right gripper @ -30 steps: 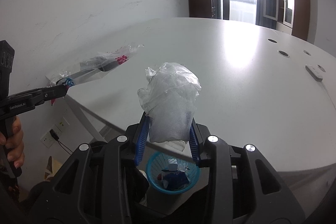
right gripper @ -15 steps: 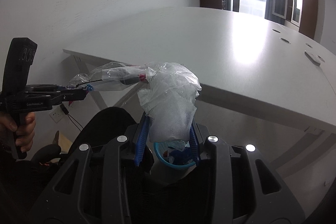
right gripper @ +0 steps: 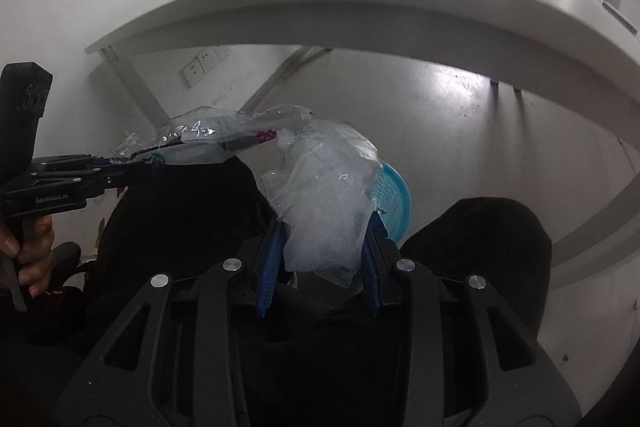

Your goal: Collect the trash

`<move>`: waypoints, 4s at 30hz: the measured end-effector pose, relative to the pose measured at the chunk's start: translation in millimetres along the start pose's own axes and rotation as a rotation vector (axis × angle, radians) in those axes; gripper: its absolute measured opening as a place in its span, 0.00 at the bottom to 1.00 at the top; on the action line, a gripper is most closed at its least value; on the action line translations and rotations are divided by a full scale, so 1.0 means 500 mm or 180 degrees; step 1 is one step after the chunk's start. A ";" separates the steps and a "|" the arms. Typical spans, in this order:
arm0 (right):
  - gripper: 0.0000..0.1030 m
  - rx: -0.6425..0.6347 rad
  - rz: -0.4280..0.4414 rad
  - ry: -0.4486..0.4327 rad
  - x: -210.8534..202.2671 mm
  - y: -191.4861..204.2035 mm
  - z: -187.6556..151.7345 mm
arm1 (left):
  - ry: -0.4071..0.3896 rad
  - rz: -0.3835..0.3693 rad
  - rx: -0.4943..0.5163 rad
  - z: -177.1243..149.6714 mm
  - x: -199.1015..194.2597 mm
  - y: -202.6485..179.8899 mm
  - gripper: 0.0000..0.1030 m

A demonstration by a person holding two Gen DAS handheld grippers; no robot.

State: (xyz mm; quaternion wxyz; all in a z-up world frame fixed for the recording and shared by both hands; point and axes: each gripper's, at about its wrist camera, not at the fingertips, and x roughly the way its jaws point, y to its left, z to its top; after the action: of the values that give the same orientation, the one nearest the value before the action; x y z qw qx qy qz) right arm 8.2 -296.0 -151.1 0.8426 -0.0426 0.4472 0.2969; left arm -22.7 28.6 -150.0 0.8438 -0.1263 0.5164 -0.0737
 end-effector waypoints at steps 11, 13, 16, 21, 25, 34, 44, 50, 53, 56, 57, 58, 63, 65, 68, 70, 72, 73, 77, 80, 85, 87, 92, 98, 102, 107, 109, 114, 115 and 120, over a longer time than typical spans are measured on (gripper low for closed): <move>0.33 0.0301 -0.0179 0.0587 0.217 -0.047 0.016 | 0.0449 0.0445 0.0035 0.052 0.212 0.001 0.23; 0.33 0.0356 -0.0171 0.0707 0.253 -0.050 0.023 | 0.0520 0.0507 0.0053 0.061 0.240 0.001 0.23; 0.33 0.0382 -0.0162 0.0816 0.296 -0.056 0.034 | 0.0603 0.0601 0.0042 0.077 0.277 0.007 0.23; 0.33 0.0390 -0.0235 0.1006 0.378 -0.062 0.055 | 0.0713 0.0753 -0.0041 0.113 0.345 0.023 0.23; 0.33 0.0505 -0.0226 0.1221 0.455 -0.079 0.063 | 0.0925 0.0805 -0.0257 0.142 0.430 0.046 0.23; 0.33 0.0921 -0.0226 0.1724 0.637 -0.160 0.059 | 0.1272 0.0796 -0.0531 0.175 0.573 0.085 0.23; 0.35 0.1412 -0.0172 0.2025 0.783 -0.242 0.037 | 0.1667 0.0641 -0.0903 0.190 0.705 0.140 0.24; 0.41 0.1580 -0.0157 0.2038 0.820 -0.263 0.029 | 0.1610 0.0410 -0.1084 0.202 0.724 0.149 0.47; 0.52 0.1600 -0.0143 0.1964 0.814 -0.273 0.031 | 0.1446 0.0455 -0.1094 0.212 0.714 0.156 0.59; 0.55 0.1586 -0.0152 0.1968 0.817 -0.275 0.030 | 0.1433 0.0471 -0.1088 0.215 0.712 0.159 0.58; 0.56 0.1578 -0.0159 0.1970 0.815 -0.274 0.033 | 0.1408 0.0492 -0.1072 0.217 0.707 0.159 0.58; 0.57 0.1572 -0.0174 0.1964 0.816 -0.272 0.036 | 0.1383 0.0510 -0.1059 0.221 0.706 0.157 0.58; 0.58 0.1412 -0.0283 0.1867 0.783 -0.264 0.053 | 0.1264 0.0621 -0.0911 0.232 0.661 0.151 0.58; 0.59 0.1286 -0.0307 0.1831 0.760 -0.254 0.063 | 0.1266 0.0655 -0.0826 0.228 0.641 0.149 0.58; 0.63 0.1028 -0.0318 0.1746 0.720 -0.230 0.077 | 0.1292 0.0636 -0.0668 0.218 0.598 0.134 0.58; 0.64 0.0839 -0.0318 0.1678 0.685 -0.208 0.086 | 0.1201 0.0554 -0.0557 0.210 0.553 0.114 0.60; 0.67 0.0692 -0.0266 0.1575 0.641 -0.191 0.089 | 0.1116 0.0549 -0.0454 0.198 0.514 0.096 0.62; 0.69 0.0640 -0.0260 0.1516 0.619 -0.186 0.089 | 0.1067 0.0574 -0.0395 0.191 0.494 0.089 0.62; 0.73 0.0594 -0.0155 0.1262 0.526 -0.180 0.088 | 0.0858 0.0564 -0.0201 0.170 0.429 0.059 0.65; 0.78 0.0561 -0.0141 0.1121 0.468 -0.179 0.083 | 0.0677 0.0523 -0.0071 0.151 0.381 0.036 0.70; 0.87 0.0545 -0.0093 0.0893 0.381 -0.175 0.072 | 0.0404 0.0390 -0.0025 0.117 0.304 0.007 0.86; 0.90 0.0518 -0.0096 0.0818 0.351 -0.172 0.067 | 0.0311 0.0323 -0.0082 0.099 0.282 0.004 0.94; 0.92 0.0481 -0.0057 0.0712 0.315 -0.163 0.056 | 0.0225 0.0328 -0.0032 0.084 0.267 -0.003 0.95; 0.92 0.0478 -0.0004 0.0702 0.316 -0.161 0.057 | 0.0283 0.0327 0.0131 0.085 0.273 -0.018 0.95; 0.92 0.0547 0.0062 0.0692 0.319 -0.167 0.057 | 0.0336 0.0330 0.0129 0.086 0.278 -0.017 0.95; 0.92 0.0579 0.0093 0.0711 0.325 -0.164 0.057 | 0.0317 0.0310 0.0105 0.087 0.279 -0.015 0.95; 0.92 0.0582 0.0092 0.0724 0.328 -0.162 0.057 | 0.0331 0.0294 0.0100 0.088 0.282 -0.016 0.95; 0.92 0.0599 0.0109 0.0742 0.331 -0.167 0.056 | 0.0391 0.0306 0.0014 0.091 0.291 -0.008 0.95; 0.92 0.0596 0.0113 0.0741 0.333 -0.165 0.055 | 0.0395 0.0293 0.0000 0.092 0.291 -0.005 0.95; 0.92 0.0587 0.0131 0.0761 0.337 -0.163 0.050 | 0.0371 0.0286 0.0018 0.094 0.289 -0.007 0.95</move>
State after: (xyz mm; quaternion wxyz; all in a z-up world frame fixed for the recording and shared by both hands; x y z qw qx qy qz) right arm 141.9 -276.4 -283.2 0.7774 0.0091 0.5705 0.2647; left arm 85.2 -5.4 -251.9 0.8151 -0.0961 0.5696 -0.0443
